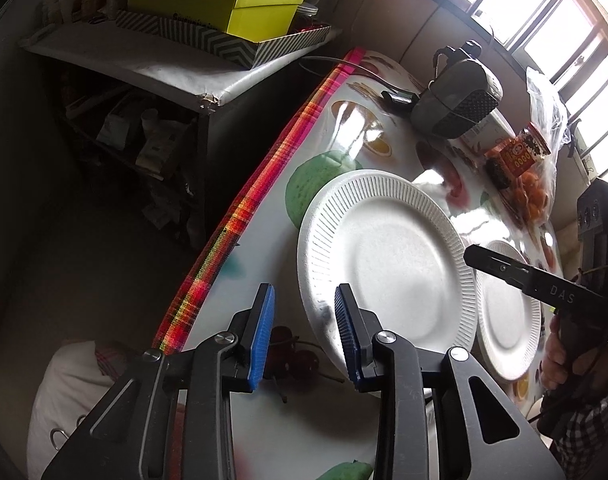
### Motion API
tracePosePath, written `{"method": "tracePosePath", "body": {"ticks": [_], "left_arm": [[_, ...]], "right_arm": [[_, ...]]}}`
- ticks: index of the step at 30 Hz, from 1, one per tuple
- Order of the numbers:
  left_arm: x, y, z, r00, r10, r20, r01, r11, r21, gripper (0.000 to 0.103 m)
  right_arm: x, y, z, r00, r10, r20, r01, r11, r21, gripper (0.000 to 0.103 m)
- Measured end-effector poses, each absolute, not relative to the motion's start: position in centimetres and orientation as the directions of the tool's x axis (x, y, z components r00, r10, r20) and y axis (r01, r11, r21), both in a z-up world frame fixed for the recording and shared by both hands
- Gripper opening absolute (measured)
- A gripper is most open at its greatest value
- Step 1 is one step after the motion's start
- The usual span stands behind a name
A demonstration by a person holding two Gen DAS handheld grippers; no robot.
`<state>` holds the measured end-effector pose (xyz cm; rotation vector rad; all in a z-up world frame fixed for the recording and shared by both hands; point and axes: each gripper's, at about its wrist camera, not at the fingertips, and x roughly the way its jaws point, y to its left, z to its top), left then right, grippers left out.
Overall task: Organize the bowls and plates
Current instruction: 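Close the left gripper on the plate rim and tilt the plate up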
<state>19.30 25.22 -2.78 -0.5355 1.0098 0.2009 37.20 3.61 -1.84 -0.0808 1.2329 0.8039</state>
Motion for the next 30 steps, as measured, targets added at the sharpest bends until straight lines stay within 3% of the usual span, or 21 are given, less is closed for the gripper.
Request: {"method": "tracePosePath", "body": {"ticks": [5, 8, 14, 30], "left_arm": [[19.34, 25.3, -3.08, 0.521, -0.085, -0.849, -0.404, 0.852, -0.334, 0.03], [19.43, 25.25, -3.13, 0.525, -0.093, -0.846, -0.401, 0.85, -0.342, 0.021], [19.55, 25.03, -3.09, 0.525, -0.093, -0.846, -0.397, 0.852, -0.34, 0.016], [19.32, 25.01, -2.21, 0.539, -0.08, -0.839, -0.397, 0.854, -0.336, 0.015]], "right_arm": [[37.19, 3.6, -2.22, 0.085, 0.506, -0.858, -0.576, 0.728, 0.372, 0.032], [37.18, 3.52, -2.35, 0.082, 0.504, -0.86, -0.574, 0.729, 0.372, 0.025], [37.14, 3.3, -2.36, 0.084, 0.504, -0.859, -0.571, 0.731, 0.373, 0.018], [36.99, 2.88, -1.97, 0.086, 0.517, -0.852, -0.559, 0.732, 0.388, 0.016]]}}
